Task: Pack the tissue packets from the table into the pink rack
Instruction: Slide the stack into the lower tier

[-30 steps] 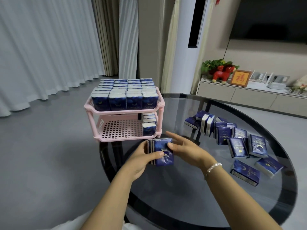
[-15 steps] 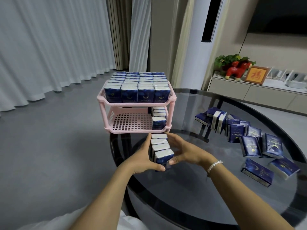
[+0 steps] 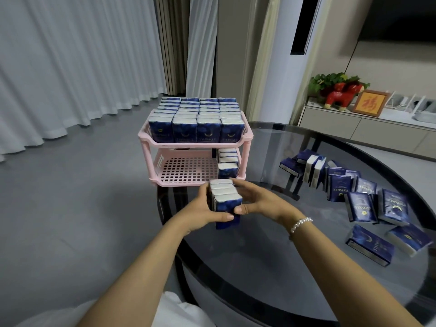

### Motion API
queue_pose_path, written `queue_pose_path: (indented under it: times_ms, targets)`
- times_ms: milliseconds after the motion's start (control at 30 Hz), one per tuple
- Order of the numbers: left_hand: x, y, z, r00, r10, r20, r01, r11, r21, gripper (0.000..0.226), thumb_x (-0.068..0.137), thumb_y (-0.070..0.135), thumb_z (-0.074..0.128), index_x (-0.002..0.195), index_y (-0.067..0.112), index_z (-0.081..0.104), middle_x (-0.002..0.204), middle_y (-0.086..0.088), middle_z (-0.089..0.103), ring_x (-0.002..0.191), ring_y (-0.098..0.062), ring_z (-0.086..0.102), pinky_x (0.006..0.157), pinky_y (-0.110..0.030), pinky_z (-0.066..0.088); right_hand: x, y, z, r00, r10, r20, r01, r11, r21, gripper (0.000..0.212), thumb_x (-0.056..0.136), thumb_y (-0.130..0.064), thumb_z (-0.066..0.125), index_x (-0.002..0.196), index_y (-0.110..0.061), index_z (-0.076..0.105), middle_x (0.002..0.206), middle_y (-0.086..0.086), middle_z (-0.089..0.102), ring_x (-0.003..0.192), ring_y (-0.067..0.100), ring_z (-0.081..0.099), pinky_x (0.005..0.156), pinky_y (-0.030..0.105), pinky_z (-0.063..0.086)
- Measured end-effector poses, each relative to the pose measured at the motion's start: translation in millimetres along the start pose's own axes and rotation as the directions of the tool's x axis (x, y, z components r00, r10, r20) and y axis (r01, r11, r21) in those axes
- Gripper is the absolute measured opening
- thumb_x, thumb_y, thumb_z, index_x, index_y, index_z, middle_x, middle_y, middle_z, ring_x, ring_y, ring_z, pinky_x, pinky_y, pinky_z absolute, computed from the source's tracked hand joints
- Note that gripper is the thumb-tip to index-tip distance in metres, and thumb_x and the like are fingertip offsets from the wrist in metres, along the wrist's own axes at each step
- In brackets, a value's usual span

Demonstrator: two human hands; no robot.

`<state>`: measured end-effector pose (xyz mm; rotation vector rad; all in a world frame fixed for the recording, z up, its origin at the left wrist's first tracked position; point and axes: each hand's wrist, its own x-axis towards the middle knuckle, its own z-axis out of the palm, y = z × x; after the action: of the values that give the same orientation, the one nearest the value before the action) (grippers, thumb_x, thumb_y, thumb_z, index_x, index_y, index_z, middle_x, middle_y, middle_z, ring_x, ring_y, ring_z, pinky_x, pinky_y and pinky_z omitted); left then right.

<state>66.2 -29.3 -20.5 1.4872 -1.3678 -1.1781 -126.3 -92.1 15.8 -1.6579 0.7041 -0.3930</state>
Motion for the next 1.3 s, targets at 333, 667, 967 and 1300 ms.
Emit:
queue_pose_path:
  times_ms: [333,667,967,1300]
  targets:
    - [36,6,-65,0.974,-0.008,-0.225,0.017,0.999,0.038,0.122,0.042,0.039,0.088,0.144,0.020,0.024,0.137,0.003,0.048,0.124,-0.014,0.048,0.108,-0.033,0.038,50,26,17,0.632,-0.018,-0.775,-0.014,0.999,-0.035,0.042,0.079,-0.028,0.073,0.110,-0.013,0.049,0.106,0.004,0.057,0.092,0.015,0.058,0.077,0.018,0.048]
    - [109,-1,-83,0.974,-0.034,-0.226,0.089,0.967,0.240,0.083,0.070,0.035,0.082,0.139,0.017,0.039,0.131,0.004,0.052,0.121,-0.018,0.050,0.094,-0.025,0.037,88,53,20,0.509,-0.079,-0.857,-0.051,0.991,-0.121,0.018,0.095,-0.026,0.051,0.111,-0.018,0.053,0.088,-0.008,0.059,0.078,0.009,0.054,0.069,0.020,0.040]
    - [146,-2,-92,0.983,-0.012,-0.185,0.063,0.960,0.273,0.079,0.079,0.021,0.075,0.143,0.014,0.030,0.145,-0.003,0.042,0.132,-0.022,0.041,0.091,-0.024,0.036,90,61,17,0.499,-0.092,-0.862,-0.052,0.989,-0.136,0.010,0.094,-0.026,0.052,0.103,-0.023,0.054,0.079,-0.019,0.057,0.073,0.001,0.055,0.065,0.016,0.039]
    - [159,-5,-79,0.992,-0.006,-0.128,0.052,0.934,0.354,0.068,0.091,0.029,0.060,0.147,0.023,0.023,0.143,-0.001,0.046,0.128,-0.023,0.045,0.096,-0.028,0.036,90,60,17,0.507,-0.101,-0.856,-0.060,0.986,-0.153,0.015,0.094,-0.027,0.052,0.108,-0.021,0.055,0.086,-0.018,0.058,0.077,0.002,0.053,0.067,0.017,0.037]
